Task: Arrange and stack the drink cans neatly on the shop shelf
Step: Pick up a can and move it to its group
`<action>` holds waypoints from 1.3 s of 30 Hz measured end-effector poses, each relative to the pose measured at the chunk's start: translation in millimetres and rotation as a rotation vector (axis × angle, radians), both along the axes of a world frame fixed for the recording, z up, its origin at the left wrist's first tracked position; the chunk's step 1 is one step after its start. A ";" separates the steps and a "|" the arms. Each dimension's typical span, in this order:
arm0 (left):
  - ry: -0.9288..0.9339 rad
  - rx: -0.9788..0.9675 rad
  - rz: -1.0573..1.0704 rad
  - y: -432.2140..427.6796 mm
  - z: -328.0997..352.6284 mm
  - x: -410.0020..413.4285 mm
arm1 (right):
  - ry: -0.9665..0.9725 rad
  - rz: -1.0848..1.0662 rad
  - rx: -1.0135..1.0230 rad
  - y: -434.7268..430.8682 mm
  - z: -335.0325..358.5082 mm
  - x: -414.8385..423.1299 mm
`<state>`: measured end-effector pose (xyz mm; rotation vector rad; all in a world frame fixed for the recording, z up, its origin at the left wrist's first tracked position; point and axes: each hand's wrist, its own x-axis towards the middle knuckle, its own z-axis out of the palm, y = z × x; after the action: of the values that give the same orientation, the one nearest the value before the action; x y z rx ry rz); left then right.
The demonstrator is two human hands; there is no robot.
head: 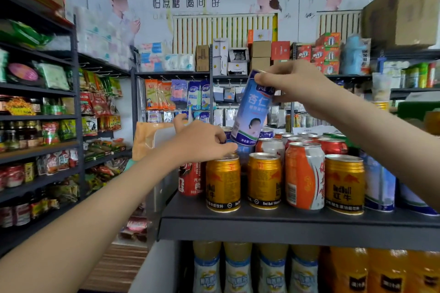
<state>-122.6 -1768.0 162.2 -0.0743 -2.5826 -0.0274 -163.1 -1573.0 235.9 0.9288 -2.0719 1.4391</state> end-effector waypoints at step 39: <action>0.068 0.181 -0.187 -44.2 -5.6 -24.7 | 0.016 -0.129 0.439 -32.4 13.2 -30.4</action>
<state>-147.4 -1812.2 156.6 -0.2450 -2.4851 -0.3212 -193.6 -1605.4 249.1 0.9390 -2.4367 0.9228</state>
